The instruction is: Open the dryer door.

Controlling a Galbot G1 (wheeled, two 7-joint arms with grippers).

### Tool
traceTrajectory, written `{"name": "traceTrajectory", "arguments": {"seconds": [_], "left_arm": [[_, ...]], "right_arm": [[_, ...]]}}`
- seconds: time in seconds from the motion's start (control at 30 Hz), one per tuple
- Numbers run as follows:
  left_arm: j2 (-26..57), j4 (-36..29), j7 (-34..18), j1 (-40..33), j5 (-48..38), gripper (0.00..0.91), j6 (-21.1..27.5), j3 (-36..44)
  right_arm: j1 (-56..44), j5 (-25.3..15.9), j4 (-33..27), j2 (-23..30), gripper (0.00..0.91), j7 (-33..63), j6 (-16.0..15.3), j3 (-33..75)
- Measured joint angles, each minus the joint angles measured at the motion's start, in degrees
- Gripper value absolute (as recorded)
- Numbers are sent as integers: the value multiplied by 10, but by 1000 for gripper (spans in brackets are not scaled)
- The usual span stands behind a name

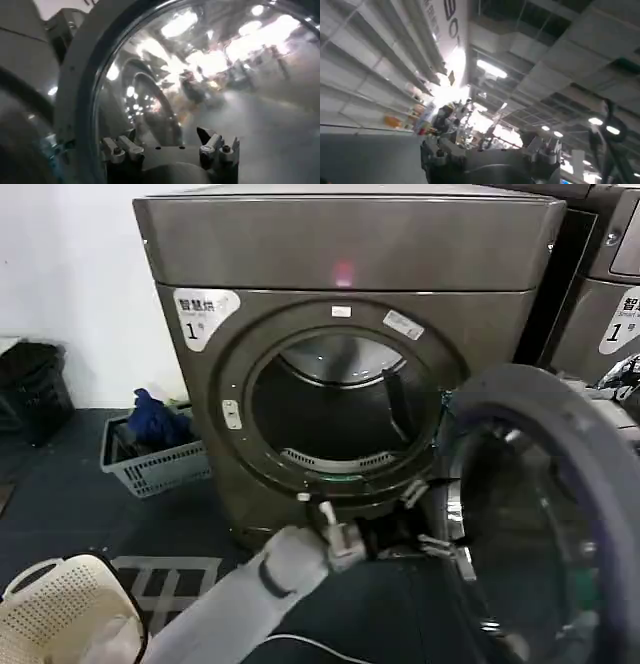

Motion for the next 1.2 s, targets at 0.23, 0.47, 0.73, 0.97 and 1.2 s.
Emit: {"name": "traceTrajectory", "arguments": {"seconds": [0.23,0.47,0.73,0.97,1.2], "left_arm": [[-57,53,1,-44,6,907,1,34],[-111,109,2,-71,17,907,1,52],[-162,161,4,-93,24,907,4,50],[-183,193,6,-101,28,907,4,49],[-182,207,6,-103,32,907,2,45]], "right_arm": [[-15,1,-30,1,907,48,32,27],[-22,-2,-83,-6,907,86,30,50],[-27,-1,-108,-8,907,93,30,60],[-34,26,-110,-13,907,104,19,63],[-33,8,-118,-14,907,94,40,62]]}}
